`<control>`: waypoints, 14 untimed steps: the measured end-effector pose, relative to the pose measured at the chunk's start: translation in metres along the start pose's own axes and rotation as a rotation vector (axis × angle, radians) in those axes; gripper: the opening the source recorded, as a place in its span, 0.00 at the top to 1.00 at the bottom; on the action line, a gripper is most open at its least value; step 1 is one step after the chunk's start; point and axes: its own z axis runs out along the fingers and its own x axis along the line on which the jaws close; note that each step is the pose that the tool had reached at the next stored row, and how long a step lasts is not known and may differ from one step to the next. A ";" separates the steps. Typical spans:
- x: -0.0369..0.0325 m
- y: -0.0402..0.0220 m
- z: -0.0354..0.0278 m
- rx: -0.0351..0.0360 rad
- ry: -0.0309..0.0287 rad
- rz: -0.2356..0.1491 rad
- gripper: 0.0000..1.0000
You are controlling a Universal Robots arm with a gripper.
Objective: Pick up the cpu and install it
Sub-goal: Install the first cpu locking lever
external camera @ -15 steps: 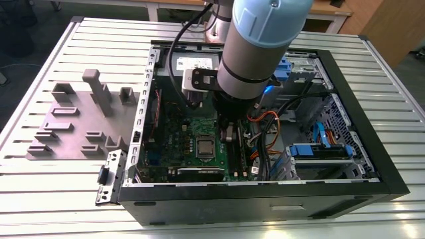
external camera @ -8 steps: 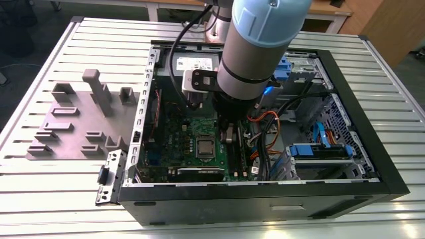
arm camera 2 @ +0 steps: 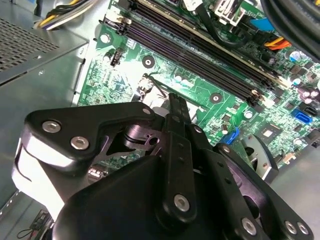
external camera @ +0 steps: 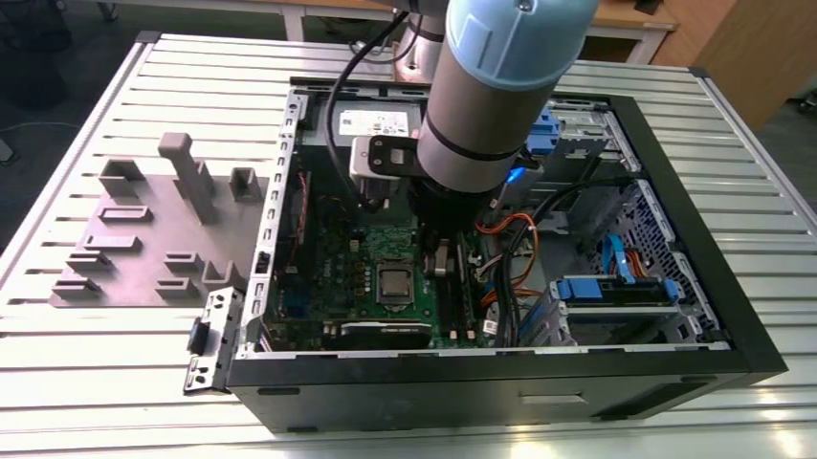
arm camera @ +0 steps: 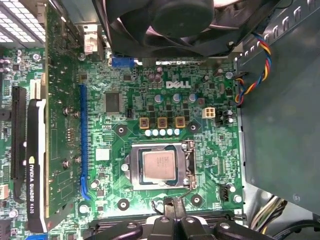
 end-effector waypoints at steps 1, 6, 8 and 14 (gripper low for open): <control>0.0000 0.0003 0.0000 0.0005 0.0101 0.001 0.89; 0.0003 0.0008 0.0009 0.0020 0.0275 0.000 0.89; 0.0004 0.0008 0.0023 0.0031 0.0283 -0.001 0.89; 0.0007 0.0006 0.0056 0.0151 0.0344 -0.016 0.89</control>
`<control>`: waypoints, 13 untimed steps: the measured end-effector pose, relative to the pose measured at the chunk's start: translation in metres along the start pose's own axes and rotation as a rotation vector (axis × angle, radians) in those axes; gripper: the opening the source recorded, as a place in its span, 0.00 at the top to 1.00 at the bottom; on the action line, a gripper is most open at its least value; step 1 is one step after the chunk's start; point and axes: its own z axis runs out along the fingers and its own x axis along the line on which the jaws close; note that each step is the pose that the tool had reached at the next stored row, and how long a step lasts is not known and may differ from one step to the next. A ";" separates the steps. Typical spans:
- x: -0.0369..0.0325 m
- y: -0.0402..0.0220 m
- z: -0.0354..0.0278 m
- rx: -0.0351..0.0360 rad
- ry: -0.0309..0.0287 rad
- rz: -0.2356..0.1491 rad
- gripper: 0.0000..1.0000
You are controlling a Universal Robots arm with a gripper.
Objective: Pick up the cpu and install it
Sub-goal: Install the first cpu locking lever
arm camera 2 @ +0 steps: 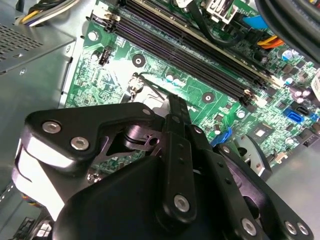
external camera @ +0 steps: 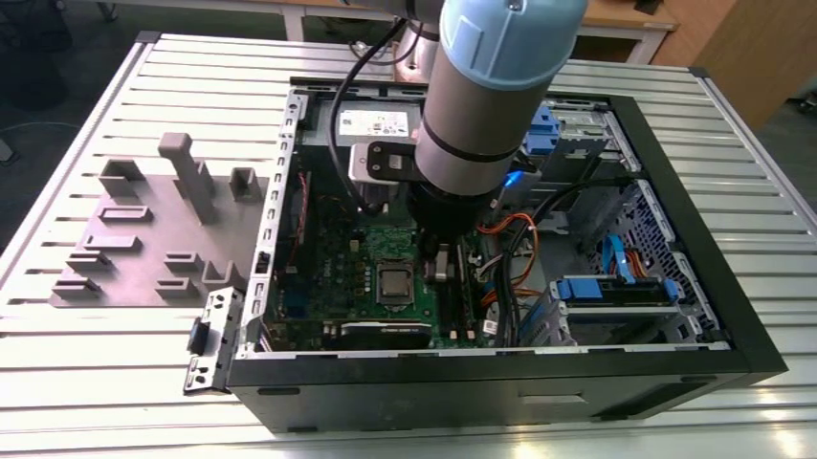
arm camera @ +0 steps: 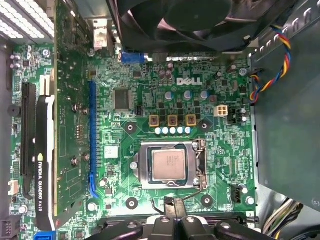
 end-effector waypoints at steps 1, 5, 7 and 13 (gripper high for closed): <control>0.0000 -0.0001 0.0006 0.0021 0.0006 -0.004 0.89; 0.0002 -0.0001 0.0021 0.0068 0.0062 -0.006 0.89; 0.0002 0.0000 0.0029 0.0070 0.0095 -0.006 0.89; 0.0017 0.0007 0.0042 0.0085 0.0135 -0.006 0.89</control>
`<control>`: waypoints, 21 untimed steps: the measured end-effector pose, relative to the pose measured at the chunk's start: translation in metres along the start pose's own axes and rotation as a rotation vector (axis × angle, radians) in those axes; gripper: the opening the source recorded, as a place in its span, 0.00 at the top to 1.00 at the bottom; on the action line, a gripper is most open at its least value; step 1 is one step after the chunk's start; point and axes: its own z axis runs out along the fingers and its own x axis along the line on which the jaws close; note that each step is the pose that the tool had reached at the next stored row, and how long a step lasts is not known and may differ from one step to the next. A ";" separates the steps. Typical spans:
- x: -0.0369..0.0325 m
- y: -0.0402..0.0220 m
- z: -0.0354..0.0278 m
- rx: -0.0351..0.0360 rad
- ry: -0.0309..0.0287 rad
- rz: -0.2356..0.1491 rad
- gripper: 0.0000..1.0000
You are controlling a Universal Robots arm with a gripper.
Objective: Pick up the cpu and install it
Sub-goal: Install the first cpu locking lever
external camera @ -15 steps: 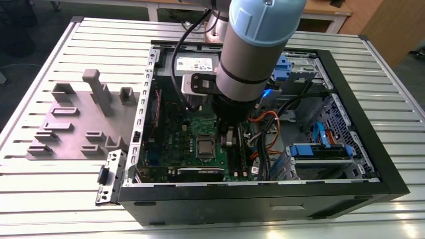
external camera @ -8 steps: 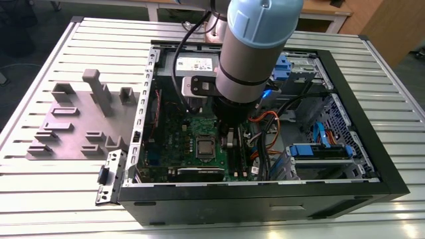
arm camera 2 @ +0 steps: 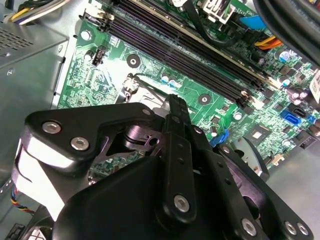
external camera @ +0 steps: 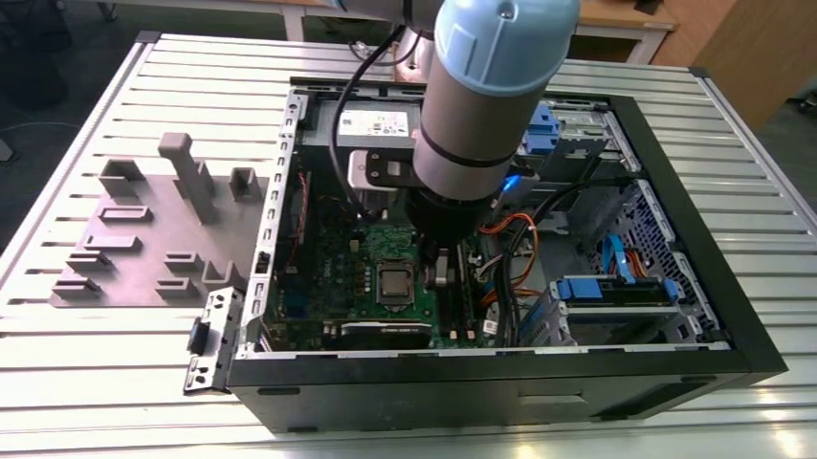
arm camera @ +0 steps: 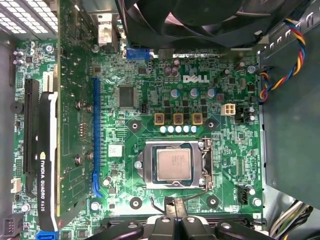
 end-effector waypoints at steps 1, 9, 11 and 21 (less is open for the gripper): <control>0.0003 0.0001 0.0002 0.0004 0.0000 0.000 0.89; 0.0030 0.0001 0.0030 0.0059 0.0001 -0.006 0.89; 0.0041 0.0001 0.0037 0.0074 0.0001 -0.008 0.89; 0.0059 0.0000 0.0094 0.0087 0.0014 -0.016 0.89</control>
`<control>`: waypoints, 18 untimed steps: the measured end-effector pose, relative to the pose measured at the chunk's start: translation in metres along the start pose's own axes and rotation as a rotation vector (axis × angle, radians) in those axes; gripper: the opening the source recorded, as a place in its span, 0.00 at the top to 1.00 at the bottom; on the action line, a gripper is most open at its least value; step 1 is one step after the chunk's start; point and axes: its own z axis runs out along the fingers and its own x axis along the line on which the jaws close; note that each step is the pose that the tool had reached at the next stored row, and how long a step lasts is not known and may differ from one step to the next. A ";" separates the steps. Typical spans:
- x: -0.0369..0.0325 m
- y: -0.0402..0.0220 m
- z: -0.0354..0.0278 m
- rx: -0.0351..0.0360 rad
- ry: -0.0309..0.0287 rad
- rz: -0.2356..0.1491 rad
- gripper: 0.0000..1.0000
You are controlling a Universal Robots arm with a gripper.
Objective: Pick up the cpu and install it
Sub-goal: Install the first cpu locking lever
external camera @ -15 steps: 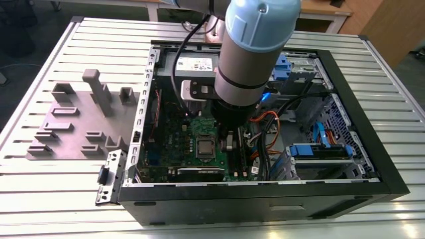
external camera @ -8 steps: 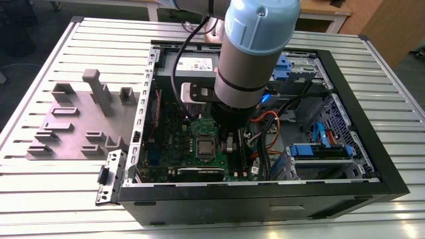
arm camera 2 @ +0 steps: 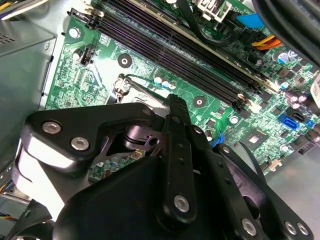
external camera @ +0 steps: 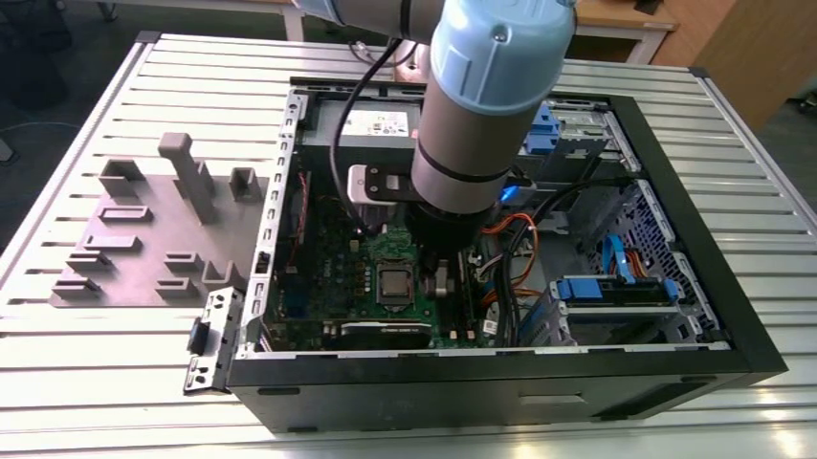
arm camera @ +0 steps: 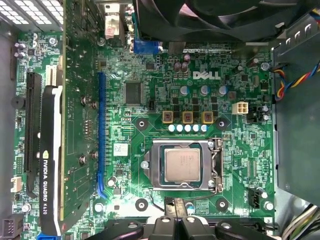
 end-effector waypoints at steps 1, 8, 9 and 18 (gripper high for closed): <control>0.0000 0.0000 0.0007 0.0000 -0.0001 0.000 0.89; 0.0016 -0.0001 0.0035 -0.0001 -0.0002 -0.006 0.89; 0.0020 -0.0001 0.0039 -0.0001 0.0000 -0.007 0.89; 0.0057 -0.0001 0.0053 -0.0003 0.0006 -0.017 0.89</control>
